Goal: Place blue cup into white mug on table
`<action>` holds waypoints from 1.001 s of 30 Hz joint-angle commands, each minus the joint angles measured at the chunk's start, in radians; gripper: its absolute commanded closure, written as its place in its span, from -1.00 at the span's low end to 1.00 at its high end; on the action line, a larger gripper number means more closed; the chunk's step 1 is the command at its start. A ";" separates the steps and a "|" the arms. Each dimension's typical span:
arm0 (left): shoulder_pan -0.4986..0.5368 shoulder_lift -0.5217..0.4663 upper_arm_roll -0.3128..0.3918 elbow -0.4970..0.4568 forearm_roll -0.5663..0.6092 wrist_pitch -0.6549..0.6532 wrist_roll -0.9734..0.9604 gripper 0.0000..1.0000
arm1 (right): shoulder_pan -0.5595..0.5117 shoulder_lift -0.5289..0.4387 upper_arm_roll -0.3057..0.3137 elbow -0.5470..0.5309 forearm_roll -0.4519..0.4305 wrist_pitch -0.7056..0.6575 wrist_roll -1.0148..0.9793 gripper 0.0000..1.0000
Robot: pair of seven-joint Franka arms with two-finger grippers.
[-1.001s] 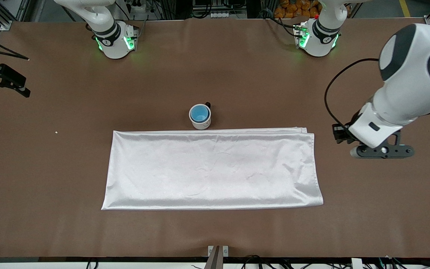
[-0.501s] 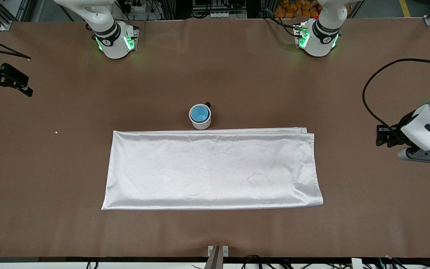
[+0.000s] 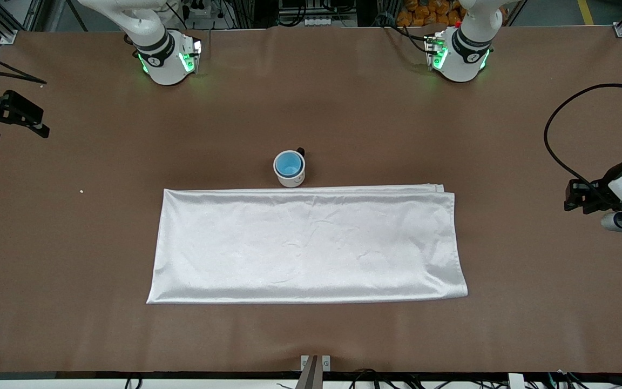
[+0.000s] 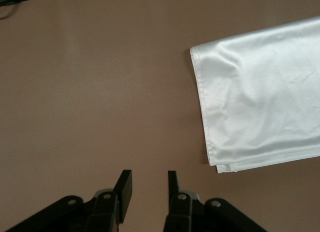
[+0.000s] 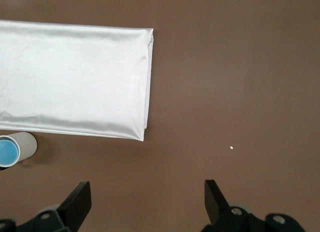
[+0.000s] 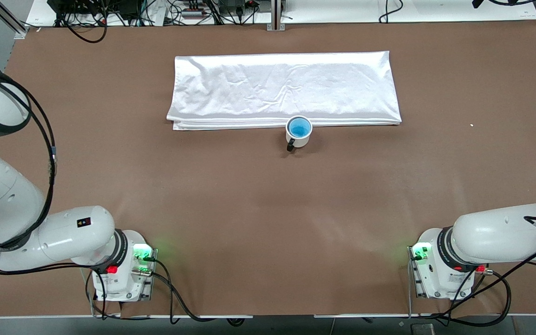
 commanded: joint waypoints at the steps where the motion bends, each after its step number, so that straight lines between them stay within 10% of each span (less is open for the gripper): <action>1: -0.013 -0.022 -0.010 -0.020 0.019 -0.003 -0.036 0.27 | -0.015 -0.004 0.010 0.014 0.011 -0.019 -0.007 -1.00; 30: -0.035 -0.022 -0.070 -0.006 0.014 0.007 -0.222 0.21 | -0.023 0.010 0.006 0.097 -0.029 -0.128 0.005 -1.00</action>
